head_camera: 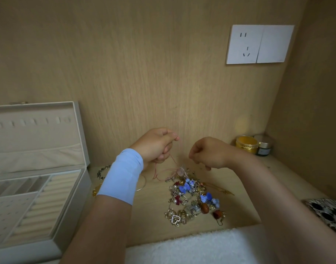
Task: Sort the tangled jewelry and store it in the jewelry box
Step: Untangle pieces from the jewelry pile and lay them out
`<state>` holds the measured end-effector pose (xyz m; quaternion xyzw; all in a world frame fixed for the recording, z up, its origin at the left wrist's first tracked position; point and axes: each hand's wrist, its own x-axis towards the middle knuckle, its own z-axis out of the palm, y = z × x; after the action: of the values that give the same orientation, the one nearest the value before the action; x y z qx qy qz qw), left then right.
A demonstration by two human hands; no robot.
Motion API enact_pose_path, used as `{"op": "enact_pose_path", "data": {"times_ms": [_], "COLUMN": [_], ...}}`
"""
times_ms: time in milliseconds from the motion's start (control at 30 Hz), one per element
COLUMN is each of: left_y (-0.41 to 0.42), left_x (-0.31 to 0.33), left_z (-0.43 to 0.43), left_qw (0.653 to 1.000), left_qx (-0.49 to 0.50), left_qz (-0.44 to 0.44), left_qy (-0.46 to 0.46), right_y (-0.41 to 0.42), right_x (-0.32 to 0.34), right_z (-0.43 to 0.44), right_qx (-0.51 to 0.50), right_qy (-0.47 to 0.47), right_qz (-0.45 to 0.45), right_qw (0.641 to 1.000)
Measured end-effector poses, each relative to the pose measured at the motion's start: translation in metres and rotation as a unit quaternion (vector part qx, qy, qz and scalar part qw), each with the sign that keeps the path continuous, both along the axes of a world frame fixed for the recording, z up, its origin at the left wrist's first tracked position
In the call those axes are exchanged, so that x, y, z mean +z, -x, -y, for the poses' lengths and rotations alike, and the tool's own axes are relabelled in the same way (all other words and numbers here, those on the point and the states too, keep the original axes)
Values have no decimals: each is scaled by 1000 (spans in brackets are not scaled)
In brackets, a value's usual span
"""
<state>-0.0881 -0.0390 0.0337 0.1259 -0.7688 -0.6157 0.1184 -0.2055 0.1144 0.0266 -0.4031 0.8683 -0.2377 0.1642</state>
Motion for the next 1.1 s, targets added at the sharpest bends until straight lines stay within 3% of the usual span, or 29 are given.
{"op": "enact_pose_path", "data": {"times_ms": [167, 300, 367, 500, 700, 900, 1100], "left_y": [0, -4, -6, -8, -8, -5, -3], "left_x": [-1, 1, 2, -3, -19, -20, -24], "left_z": [0, 3, 7, 20, 25, 22, 26], "left_qw": [1000, 1000, 998, 967, 945, 944, 928], "left_qx": [-6, -3, 13, 71, 66, 62, 119], "left_qz": [4, 13, 28, 90, 172, 165, 123], "left_qy": [7, 11, 55, 226, 270, 279, 330], "right_y": [-21, -20, -19, -10, -10, -12, -6], "right_x": [6, -7, -6, -1, -1, -5, -10], "right_z": [3, 9, 8, 1, 0, 1, -1], "right_qx": [59, 68, 71, 67, 85, 48, 61], "right_qy": [-67, -18, -17, -19, 23, 10, 17], "right_qz": [46, 28, 29, 27, 63, 161, 172], "right_qw": [995, 997, 997, 997, 994, 986, 983]}}
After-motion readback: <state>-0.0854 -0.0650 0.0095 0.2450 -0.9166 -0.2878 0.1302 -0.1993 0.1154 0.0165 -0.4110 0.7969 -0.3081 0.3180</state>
